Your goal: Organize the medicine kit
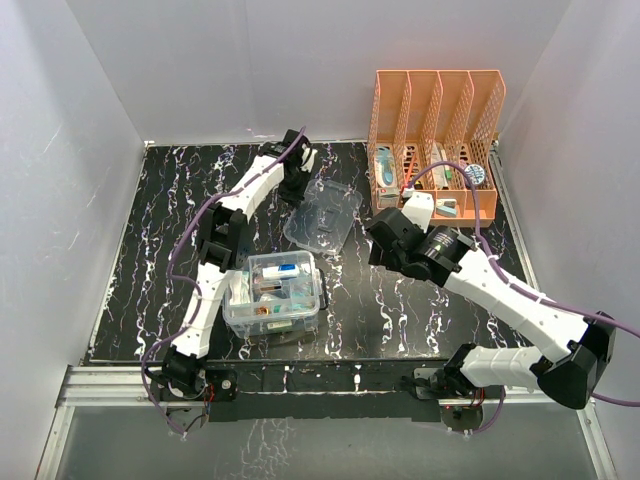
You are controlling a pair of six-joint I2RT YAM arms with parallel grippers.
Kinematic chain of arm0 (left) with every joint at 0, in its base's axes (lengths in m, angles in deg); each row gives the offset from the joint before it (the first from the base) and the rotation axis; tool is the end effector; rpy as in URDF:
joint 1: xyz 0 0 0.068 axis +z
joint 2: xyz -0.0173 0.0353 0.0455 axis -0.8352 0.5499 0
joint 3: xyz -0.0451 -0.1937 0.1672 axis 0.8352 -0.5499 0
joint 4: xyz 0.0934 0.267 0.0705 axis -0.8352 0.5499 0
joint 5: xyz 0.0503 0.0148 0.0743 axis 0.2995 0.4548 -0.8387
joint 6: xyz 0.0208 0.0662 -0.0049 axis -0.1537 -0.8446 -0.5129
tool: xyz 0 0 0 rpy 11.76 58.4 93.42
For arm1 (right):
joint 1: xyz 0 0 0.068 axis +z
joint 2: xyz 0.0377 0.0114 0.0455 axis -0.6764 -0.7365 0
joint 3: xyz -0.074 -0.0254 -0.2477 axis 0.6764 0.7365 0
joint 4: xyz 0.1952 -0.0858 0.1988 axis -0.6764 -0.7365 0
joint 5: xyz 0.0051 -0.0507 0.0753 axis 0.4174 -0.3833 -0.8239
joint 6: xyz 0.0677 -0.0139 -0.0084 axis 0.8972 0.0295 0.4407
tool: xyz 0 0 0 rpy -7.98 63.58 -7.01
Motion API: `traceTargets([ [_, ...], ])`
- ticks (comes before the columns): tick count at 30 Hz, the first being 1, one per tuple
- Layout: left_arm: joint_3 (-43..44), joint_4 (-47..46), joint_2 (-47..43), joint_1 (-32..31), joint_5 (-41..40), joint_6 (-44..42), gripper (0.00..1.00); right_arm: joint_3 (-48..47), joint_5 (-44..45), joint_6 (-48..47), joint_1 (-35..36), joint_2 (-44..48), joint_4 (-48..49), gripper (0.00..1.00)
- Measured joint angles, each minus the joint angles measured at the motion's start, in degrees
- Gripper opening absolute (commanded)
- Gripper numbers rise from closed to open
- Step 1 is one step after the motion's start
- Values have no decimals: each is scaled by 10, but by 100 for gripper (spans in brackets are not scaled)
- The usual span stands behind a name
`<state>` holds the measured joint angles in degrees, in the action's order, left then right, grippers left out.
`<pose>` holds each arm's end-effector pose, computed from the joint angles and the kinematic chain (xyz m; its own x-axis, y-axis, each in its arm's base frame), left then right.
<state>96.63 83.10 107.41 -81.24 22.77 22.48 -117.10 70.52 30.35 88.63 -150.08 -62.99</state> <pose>0.5275 -0.2450 0.1454 -0.8164 0.3158 -0.4835 0.3973 0.9147 -0.0733 0.2050 0.1701 0.2963 -0.7295 0.1806 -0.6597 0.1814 0.9811 0.0680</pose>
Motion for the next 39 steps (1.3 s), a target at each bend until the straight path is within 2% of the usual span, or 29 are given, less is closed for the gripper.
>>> traceTargets([
  [6,-11,14,-20,1,17,-22,0,14,-13,3,0,8,12,62],
  [22,32,36,-126,7,40,-34,0,93,-31,0,-4,9,90,68],
  [32,32,68,-175,41,82,-32,0,158,-66,-45,-52,59,235,66],
  [39,33,100,-187,75,158,-31,0,163,-169,-97,-136,22,360,63],
])
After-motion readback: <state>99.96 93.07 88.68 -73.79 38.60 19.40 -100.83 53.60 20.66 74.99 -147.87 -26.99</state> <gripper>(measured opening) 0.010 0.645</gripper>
